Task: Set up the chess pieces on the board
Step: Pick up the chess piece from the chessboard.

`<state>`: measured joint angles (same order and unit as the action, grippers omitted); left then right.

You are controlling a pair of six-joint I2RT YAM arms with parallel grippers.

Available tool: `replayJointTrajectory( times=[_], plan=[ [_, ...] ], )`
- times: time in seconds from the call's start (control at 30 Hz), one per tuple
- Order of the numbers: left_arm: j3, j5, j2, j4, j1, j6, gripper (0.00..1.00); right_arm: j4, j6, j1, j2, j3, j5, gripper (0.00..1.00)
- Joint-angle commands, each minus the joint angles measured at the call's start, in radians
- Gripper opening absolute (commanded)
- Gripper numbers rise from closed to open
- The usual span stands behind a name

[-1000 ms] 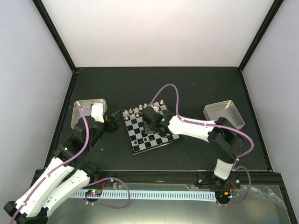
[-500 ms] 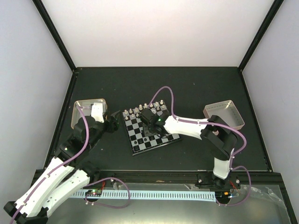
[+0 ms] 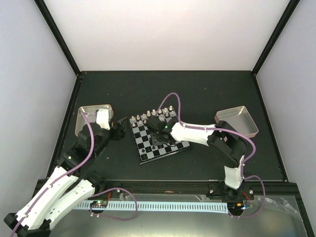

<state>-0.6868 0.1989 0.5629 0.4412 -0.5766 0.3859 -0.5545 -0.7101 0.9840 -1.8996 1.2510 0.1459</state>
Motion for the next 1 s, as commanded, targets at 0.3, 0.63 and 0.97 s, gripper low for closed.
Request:
replayJointTrajectory(
  times=[0.3, 0.63, 0.97],
  plan=[
    [-0.001, -0.008, 0.005, 0.005, 0.006, 0.020, 0.72, 0.127, 0.079, -0.008, 0.089, -0.063, 0.000, 0.10],
    [0.059, -0.193, 0.083, -0.078, 0.006, 0.145, 0.74, 0.376, 0.214, -0.057, 0.253, -0.239, -0.106, 0.11],
    [0.077, -0.496, 0.324, -0.264, 0.008, 0.283, 0.75, 0.667, 0.378, -0.105, 0.370, -0.407, -0.268, 0.09]
  ],
)
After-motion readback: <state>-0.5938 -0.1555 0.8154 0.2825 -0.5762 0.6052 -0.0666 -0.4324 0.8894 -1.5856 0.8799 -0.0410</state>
